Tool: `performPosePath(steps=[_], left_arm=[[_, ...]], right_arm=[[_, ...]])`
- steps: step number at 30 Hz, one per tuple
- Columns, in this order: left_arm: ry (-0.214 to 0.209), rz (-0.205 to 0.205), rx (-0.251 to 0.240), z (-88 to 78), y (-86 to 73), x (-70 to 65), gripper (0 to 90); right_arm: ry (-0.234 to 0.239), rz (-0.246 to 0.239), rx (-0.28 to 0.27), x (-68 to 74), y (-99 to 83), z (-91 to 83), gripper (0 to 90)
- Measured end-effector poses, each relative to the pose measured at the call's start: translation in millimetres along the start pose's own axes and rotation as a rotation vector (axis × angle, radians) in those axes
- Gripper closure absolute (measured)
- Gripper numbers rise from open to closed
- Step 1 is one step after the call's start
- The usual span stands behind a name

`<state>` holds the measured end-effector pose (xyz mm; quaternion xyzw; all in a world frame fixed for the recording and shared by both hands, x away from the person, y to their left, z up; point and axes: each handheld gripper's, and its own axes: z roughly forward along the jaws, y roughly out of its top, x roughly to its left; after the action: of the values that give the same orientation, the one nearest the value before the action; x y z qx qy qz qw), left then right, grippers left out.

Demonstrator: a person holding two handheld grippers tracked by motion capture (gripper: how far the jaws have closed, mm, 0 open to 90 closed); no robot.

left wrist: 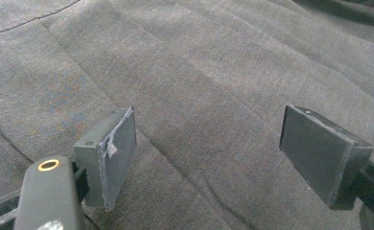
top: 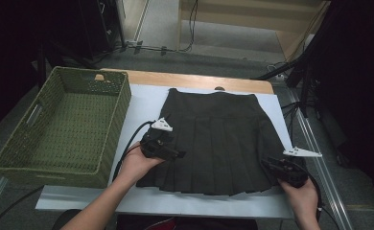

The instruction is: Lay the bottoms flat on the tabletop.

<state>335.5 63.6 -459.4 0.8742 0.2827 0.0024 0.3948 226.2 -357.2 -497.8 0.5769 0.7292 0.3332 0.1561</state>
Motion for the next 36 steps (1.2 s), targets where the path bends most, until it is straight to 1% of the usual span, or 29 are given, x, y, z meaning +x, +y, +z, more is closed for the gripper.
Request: performPosePath(steps=[2, 5, 6, 8, 11, 13, 14, 15, 16, 17, 18, 19, 20, 21, 23, 26, 27, 29, 31, 32, 33, 34, 36], left_arm=[[-0.002, 0.001, 0.001, 0.3, 0.1, -0.2, 20.9], [-0.001, 0.001, 0.002, 0.4, 0.1, -0.3, 20.9], [-0.003, 0.001, 0.001, 0.4, 0.0, -0.1, 20.9], [-0.003, 0.000, 0.001, 0.5, 0.0, 0.0, 20.9], [-0.002, 0.001, 0.004, 0.6, 0.0, -0.1, 21.0], [-0.002, 0.001, 0.004, 0.7, 0.0, -0.3, 20.9], [-0.002, 0.001, 0.003, 0.6, 0.0, -0.4, 21.0], [-0.003, 0.001, 0.002, 0.6, 0.0, -0.4, 21.0], [-0.002, 0.002, 0.004, 0.5, 0.1, -0.5, 20.9], [-0.002, 0.002, 0.002, 0.6, 0.0, -0.6, 21.0], [-0.002, 0.003, 0.003, 0.5, 0.0, -0.6, 20.9], [-0.002, 0.002, 0.002, 0.3, 0.0, -0.5, 21.0], [0.000, 0.002, 0.002, -0.3, 0.1, -0.4, 20.9], [-0.002, 0.000, -0.004, -0.8, 0.1, -0.3, 21.0], [-0.001, 0.000, -0.009, -1.8, 0.2, 0.4, 21.0], [-0.002, -0.002, -0.009, -2.2, 0.1, 0.8, 21.0], [-0.002, -0.002, -0.009, -2.3, 0.1, 0.5, 21.0], [0.001, -0.001, -0.010, -3.0, 0.3, 0.0, 21.0], [-0.002, -0.001, -0.014, -3.7, 0.3, 0.6, 21.0], [-0.001, 0.000, -0.013, -3.8, 0.2, 1.1, 21.0], [-0.001, 0.000, -0.013, -3.8, 0.2, 1.1, 21.0], [0.000, -0.003, -0.011, -3.6, 0.2, 1.5, 21.0], [-0.001, -0.001, -0.011, -3.5, 0.1, 1.1, 21.0]], right_arm=[[0.003, -0.018, 0.011, 4.1, -0.4, 2.8, 62.0], [0.017, -0.024, 0.025, 7.7, -0.7, 6.5, 61.0], [0.025, -0.027, 0.026, 9.2, -1.0, 7.8, 59.9], [0.030, -0.040, 0.034, 12.7, -1.1, 11.3, 54.3], [0.002, -0.073, 0.039, 16.4, -1.0, 15.8, 47.3], [-0.008, -0.069, 0.045, 15.6, -1.5, 17.9, 44.7], [-0.004, -0.056, 0.052, 14.1, -2.2, 19.0, 44.9], [0.012, -0.035, 0.061, 12.8, -2.7, 19.7, 49.0], [0.030, -0.027, 0.061, 12.5, -3.0, 19.3, 55.8], [0.044, -0.031, 0.071, 13.7, -2.6, 18.2, 62.0], [0.043, -0.042, 0.075, 15.5, -2.1, 17.2, 68.3], [0.045, -0.048, 0.078, 17.2, -0.6, 14.4, 77.5], [0.048, -0.050, 0.074, 17.8, 1.4, 9.8, 80.2], [0.054, -0.041, 0.065, 17.6, 3.3, 4.3, 82.0], [0.063, -0.021, 0.021, 16.0, 5.0, -7.2, 83.6], [0.076, 0.010, -0.029, 14.3, 6.0, -23.5, 83.3], [0.080, 0.011, -0.038, 14.9, 5.7, -28.1, 82.2], [0.064, 0.000, -0.059, 16.7, 4.4, -37.1, 80.7], [0.067, -0.007, -0.086, 17.2, 3.3, -48.2, 79.9], [0.055, -0.011, -0.100, 17.3, 2.9, -52.9, 79.2], [0.030, -0.015, -0.109, 17.3, 2.3, -56.6, 78.7], [0.026, -0.006, -0.115, 16.0, 1.8, -58.9, 78.6], [0.014, 0.010, -0.118, 12.3, 1.2, -59.5, 74.8]])
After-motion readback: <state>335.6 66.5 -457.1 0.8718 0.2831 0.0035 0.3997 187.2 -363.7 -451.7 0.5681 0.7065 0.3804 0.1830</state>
